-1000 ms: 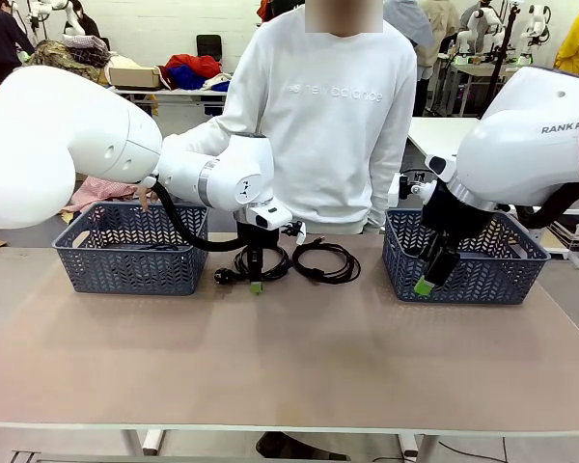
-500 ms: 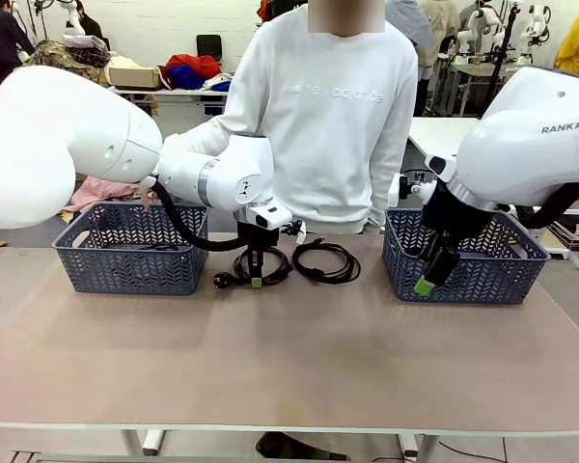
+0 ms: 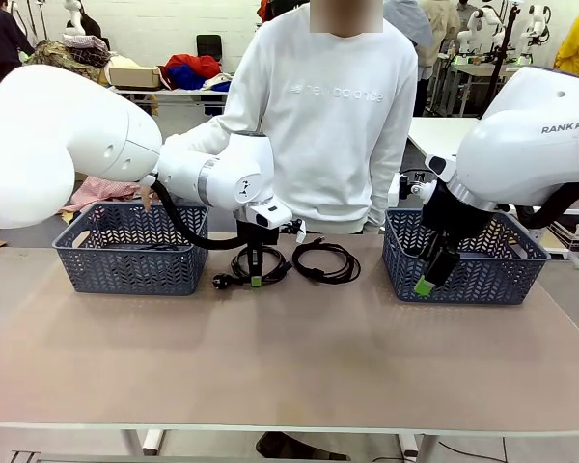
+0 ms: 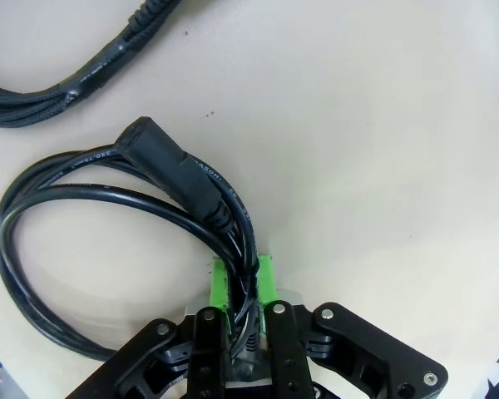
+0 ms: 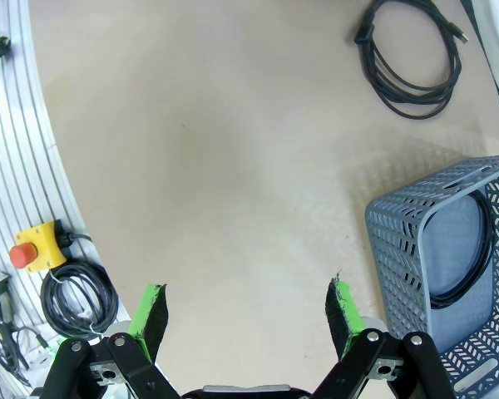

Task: Organize the cables according to human instructions.
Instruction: Pick up a bundle of cables and place it in the basket indicated by the human.

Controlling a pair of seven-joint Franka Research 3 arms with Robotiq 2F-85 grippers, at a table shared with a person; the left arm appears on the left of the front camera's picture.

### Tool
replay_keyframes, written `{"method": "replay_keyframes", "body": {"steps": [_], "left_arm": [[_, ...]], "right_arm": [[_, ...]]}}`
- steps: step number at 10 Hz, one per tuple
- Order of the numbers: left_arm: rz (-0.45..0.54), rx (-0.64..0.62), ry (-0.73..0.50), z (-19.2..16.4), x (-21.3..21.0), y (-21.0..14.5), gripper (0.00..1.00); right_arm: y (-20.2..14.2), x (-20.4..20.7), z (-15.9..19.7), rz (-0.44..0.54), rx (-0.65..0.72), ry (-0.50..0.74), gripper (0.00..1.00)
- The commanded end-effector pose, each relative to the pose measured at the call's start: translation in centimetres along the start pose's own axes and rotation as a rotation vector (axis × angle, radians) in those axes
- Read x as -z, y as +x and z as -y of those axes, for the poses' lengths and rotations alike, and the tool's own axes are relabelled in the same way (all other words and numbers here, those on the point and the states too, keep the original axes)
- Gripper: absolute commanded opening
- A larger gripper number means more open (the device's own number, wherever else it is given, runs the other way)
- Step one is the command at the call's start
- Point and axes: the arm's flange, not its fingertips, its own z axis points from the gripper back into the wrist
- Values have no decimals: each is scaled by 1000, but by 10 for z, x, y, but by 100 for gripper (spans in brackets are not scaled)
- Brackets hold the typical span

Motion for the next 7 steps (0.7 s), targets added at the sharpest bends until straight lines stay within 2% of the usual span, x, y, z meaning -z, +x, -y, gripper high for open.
{"method": "replay_keyframes", "body": {"steps": [1,4,7], "left_arm": [[5,-49,55,10,-24,-5,0],[33,-37,100,23,-81,6,0],[16,-10,128,32,-128,13,0]], "right_arm": [[2,-1,0,-3,2,-7,100],[2,-1,0,-3,2,-7,100],[2,-1,0,-3,2,-7,100]]}}
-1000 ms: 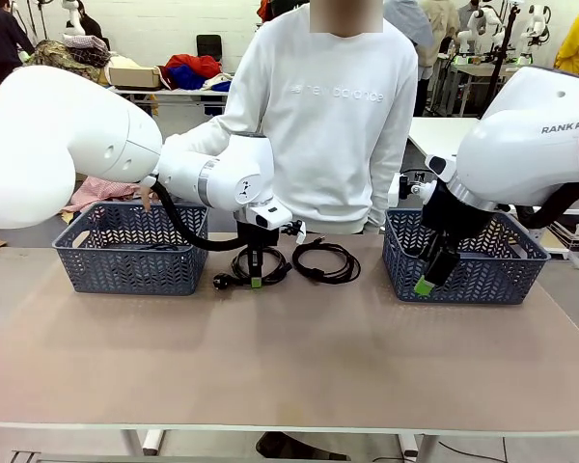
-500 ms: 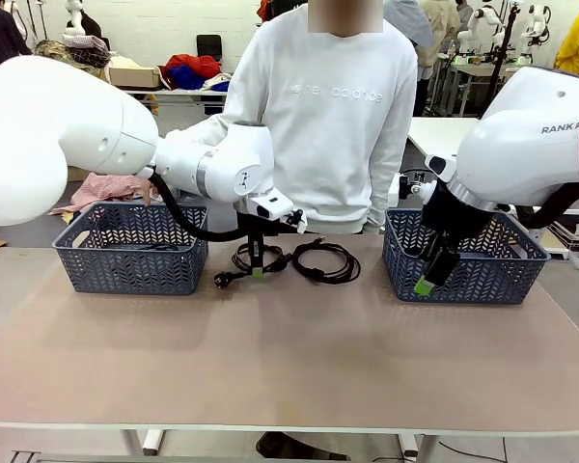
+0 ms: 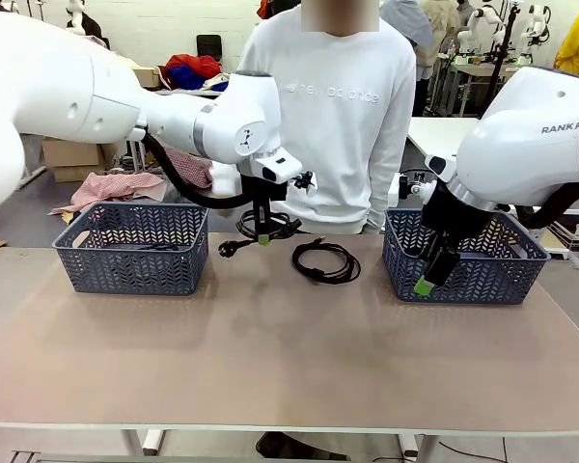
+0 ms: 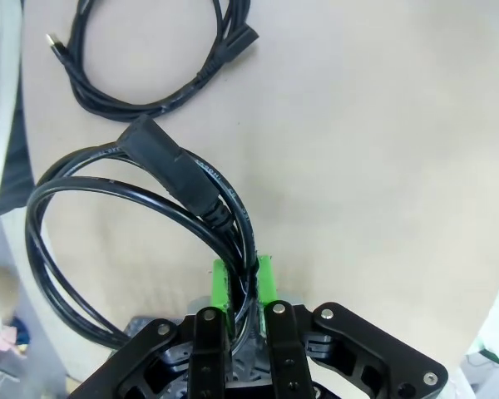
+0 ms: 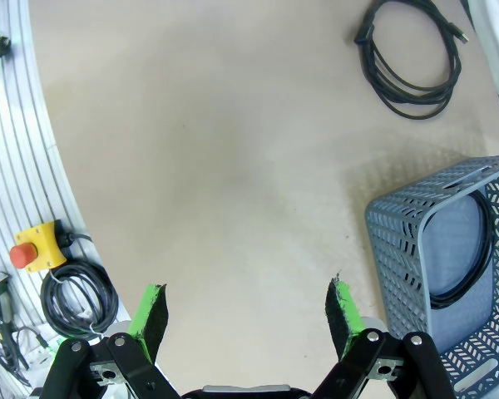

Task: Organize the cables according to human instructions.
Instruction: Pick up a bundle of cables and place it in the basket indicated by the human.

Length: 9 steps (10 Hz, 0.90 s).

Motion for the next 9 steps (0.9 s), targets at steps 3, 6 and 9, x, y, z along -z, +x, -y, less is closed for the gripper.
{"method": "replay_keyframes", "body": {"steps": [3,6,9], "left_arm": [[-18,28,31,8,-50,-10,0],[14,85,49,0,-87,-52,0],[46,78,60,-11,-111,-111,0]], "right_arm": [[2,-1,0,-3,2,-7,100],[2,-1,0,-3,2,-7,100],[2,-1,0,-3,2,-7,100]]}}
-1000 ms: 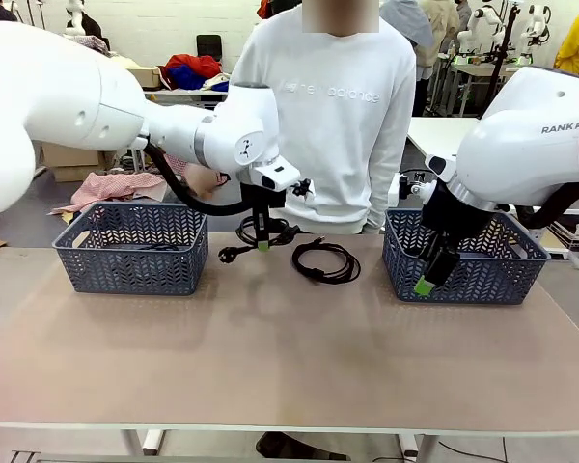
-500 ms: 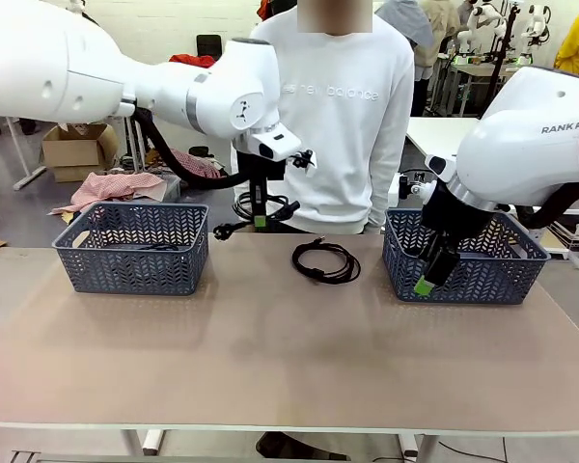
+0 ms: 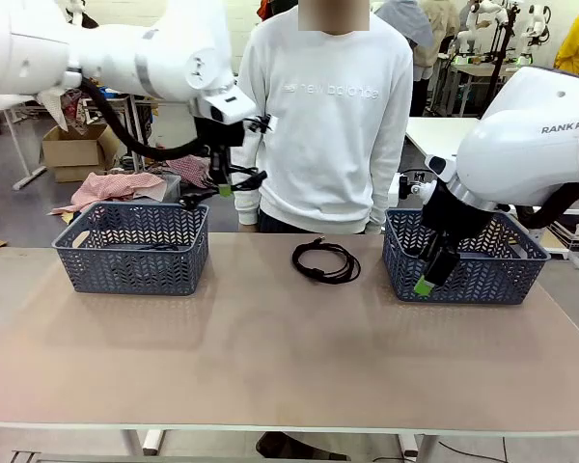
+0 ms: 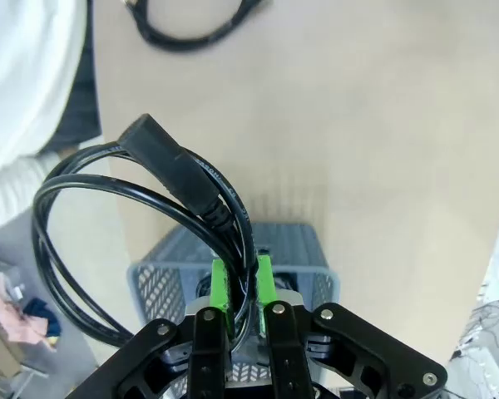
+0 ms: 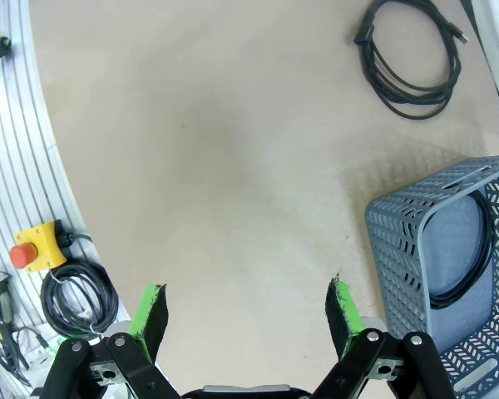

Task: Organize the cables according to human instructions.
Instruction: Pick up a bundle of cables and place it in the basket indicated by the human.

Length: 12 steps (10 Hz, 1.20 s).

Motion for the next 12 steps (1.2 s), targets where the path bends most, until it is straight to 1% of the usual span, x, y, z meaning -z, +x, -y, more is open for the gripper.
{"method": "replay_keyframes", "body": {"steps": [1,3,7,9,12], "left_arm": [[27,-1,6,7,-5,-41,0],[39,-13,16,5,-6,-75,0],[70,-53,15,1,12,-136,0],[70,-70,-5,0,28,-155,0],[66,-70,-28,4,48,-166,0]], "right_arm": [[2,-1,0,-3,2,-7,100],[2,-1,0,-3,2,-7,100],[2,-1,0,-3,2,-7,100],[2,-1,0,-3,2,-7,100],[2,-1,0,-3,2,-7,100]]}}
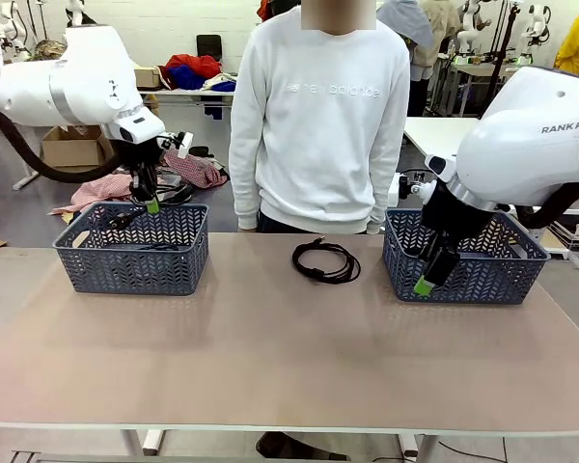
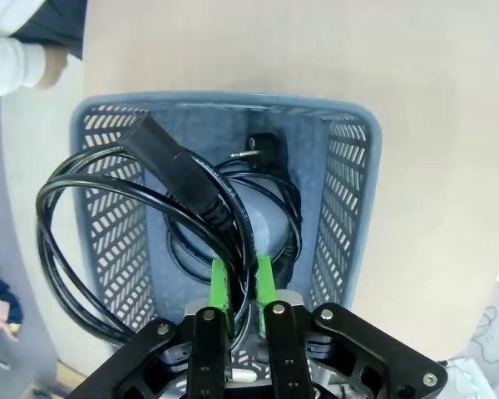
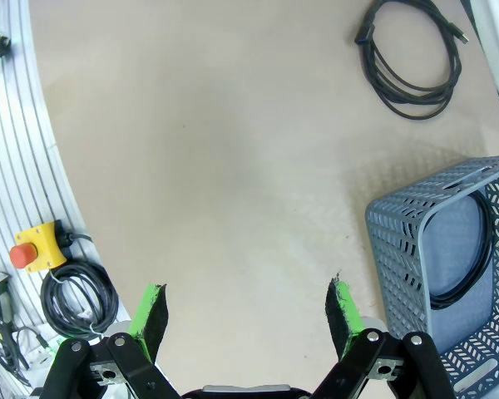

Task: Organize the cables according to human instructions.
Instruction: Pick up a bundle of cables and place it in the basket indicated by the human.

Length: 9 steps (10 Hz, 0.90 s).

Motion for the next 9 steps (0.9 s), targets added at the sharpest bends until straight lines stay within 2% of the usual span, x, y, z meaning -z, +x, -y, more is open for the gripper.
{"method": "replay_keyframes", "body": {"steps": [1,9], "left_arm": [[35,18,2,8,7,-7,0],[36,-18,11,0,34,-14,0]], "right_arm": [[2,-1,0,-3,3,-7,100],[2,-1,0,-3,3,-7,100]]}}
